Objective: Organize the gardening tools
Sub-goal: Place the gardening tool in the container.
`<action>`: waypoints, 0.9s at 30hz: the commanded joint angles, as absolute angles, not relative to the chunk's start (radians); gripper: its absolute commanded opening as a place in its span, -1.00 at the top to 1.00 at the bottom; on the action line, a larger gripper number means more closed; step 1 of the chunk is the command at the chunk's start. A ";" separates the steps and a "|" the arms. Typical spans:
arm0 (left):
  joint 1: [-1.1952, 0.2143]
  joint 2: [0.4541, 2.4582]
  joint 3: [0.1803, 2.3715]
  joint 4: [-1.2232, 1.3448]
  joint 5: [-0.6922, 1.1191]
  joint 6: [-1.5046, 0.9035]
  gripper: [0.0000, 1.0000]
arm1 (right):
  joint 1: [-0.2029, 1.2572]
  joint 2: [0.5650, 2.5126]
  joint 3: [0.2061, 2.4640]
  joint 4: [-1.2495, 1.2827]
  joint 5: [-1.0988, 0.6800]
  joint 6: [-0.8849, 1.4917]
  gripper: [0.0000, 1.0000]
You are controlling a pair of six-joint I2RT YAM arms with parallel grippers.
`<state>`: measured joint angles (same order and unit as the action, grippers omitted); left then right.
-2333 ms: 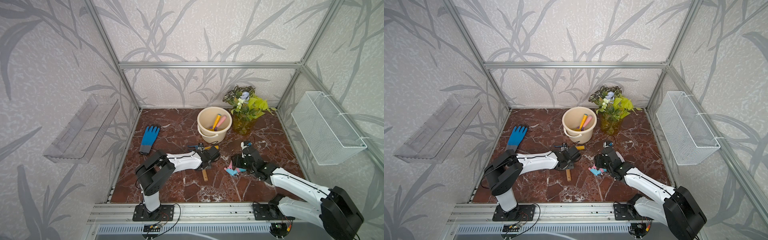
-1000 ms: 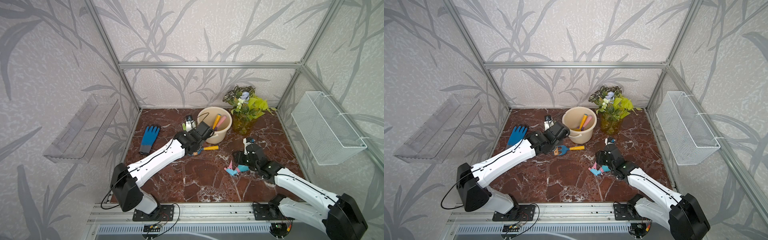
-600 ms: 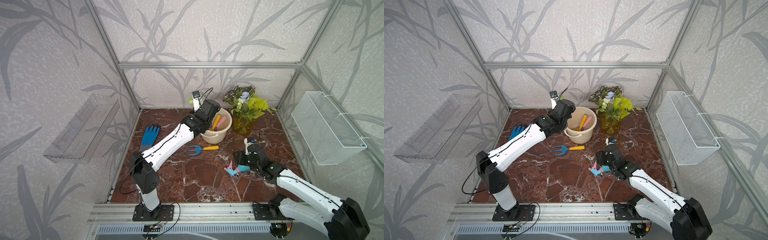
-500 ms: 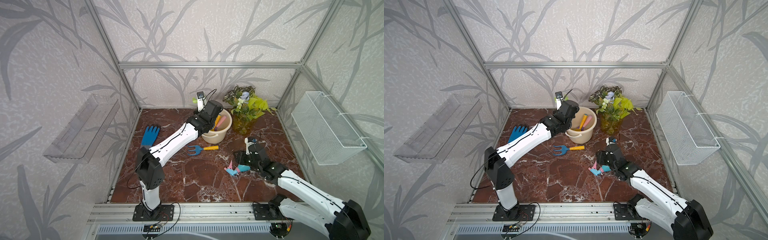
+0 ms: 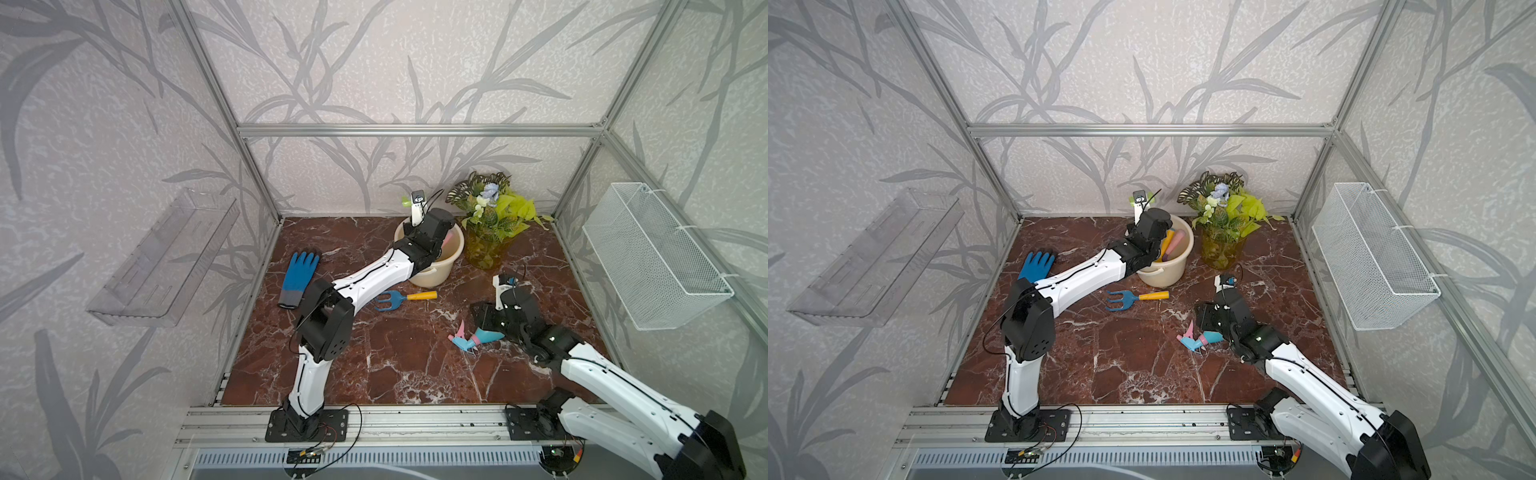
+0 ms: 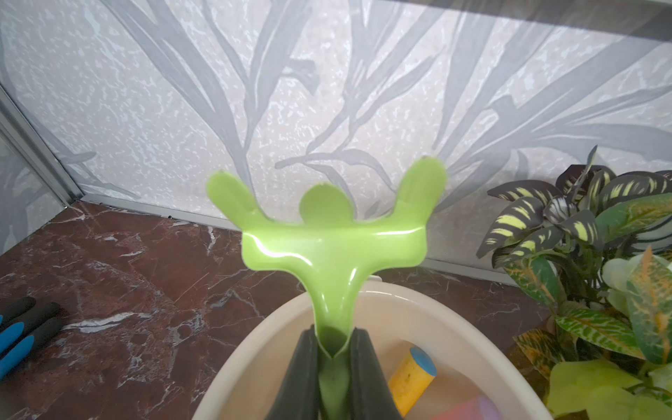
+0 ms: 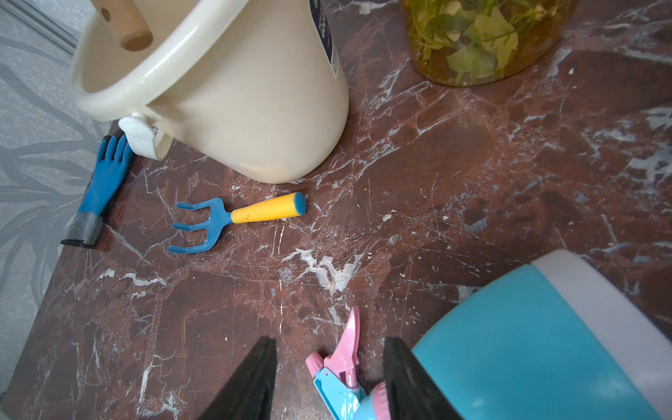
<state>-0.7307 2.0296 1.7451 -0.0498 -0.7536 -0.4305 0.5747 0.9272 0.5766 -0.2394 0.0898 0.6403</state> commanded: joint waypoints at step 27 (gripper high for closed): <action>-0.734 2.094 1.663 0.023 -0.698 -0.449 0.22 | 0.574 0.935 0.636 -0.290 0.123 0.607 -0.07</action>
